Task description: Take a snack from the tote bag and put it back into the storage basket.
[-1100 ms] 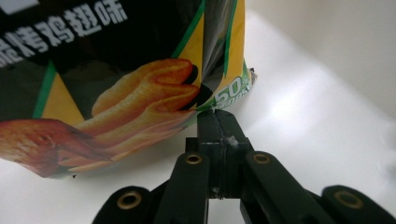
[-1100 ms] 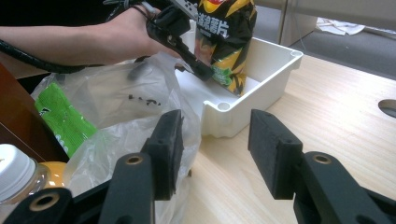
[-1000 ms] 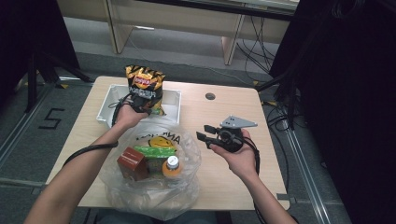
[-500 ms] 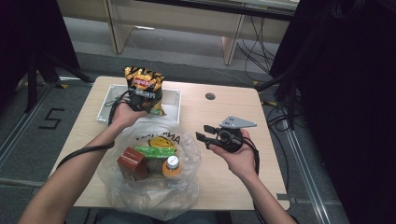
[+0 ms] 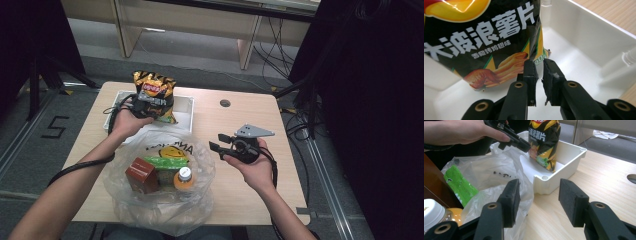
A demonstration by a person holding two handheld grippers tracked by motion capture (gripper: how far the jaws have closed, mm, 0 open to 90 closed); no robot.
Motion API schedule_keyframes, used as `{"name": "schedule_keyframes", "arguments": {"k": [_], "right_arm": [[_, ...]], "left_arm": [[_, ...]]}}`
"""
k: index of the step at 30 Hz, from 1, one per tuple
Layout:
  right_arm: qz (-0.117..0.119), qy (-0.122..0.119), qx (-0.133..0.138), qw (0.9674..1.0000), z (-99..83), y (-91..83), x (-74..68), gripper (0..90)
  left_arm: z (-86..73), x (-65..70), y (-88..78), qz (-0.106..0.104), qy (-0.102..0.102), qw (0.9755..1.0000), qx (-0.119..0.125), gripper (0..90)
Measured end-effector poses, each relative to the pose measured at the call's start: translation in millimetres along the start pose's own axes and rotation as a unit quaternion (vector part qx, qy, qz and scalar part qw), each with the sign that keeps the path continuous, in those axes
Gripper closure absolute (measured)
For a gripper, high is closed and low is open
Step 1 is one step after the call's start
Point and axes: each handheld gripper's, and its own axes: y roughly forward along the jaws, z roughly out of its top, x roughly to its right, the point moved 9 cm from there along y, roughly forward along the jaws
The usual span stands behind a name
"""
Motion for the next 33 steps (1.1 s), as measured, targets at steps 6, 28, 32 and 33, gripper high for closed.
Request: {"name": "schedule_keyframes", "arguments": {"k": [6,28,32,33], "right_arm": [[0.003,0.007,-0.004,1.0,-0.9,0.0,-1.9,51.4],[0.009,0.02,-0.016,0.9996,-0.4,-2.4,-5.1,47.9],[0.009,0.02,-0.016,0.9996,-0.2,-2.3,-5.4,47.6],[0.01,0.022,-0.018,0.9996,-0.3,-2.8,-5.9,47.6]], "left_arm": [[-1.9,-2.5,-15.7,0.002,-0.004,0.9999,0.011,73.9],[-22.4,-5.3,-97.8,0.029,-0.082,0.9906,0.106,40.1],[-35.9,0.2,-118.9,0.03,-0.096,0.9872,0.124,39.2],[-38.8,1.6,-122.4,0.03,-0.098,0.9865,0.128,39.2]]}}
